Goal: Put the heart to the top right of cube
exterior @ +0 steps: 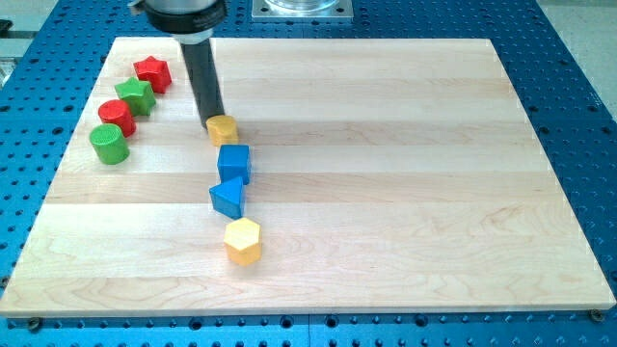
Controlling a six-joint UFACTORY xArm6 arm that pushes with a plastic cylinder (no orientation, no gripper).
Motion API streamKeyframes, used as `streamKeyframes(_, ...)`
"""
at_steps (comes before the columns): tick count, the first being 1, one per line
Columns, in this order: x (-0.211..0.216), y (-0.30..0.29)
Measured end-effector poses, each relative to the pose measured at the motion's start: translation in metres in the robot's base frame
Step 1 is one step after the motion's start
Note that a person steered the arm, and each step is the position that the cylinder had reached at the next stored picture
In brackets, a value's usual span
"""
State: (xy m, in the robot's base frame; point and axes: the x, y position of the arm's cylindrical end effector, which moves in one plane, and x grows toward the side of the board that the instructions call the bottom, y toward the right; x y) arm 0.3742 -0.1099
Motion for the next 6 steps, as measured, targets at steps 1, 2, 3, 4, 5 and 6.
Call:
streamKeyframes(1,-0.008,0.003)
streamKeyframes(2,-0.023,-0.004)
streamKeyframes(3,-0.006,-0.009)
streamKeyframes(4,0.03,-0.009)
streamKeyframes(5,0.03,-0.01)
streamKeyframes(6,0.03,-0.01)
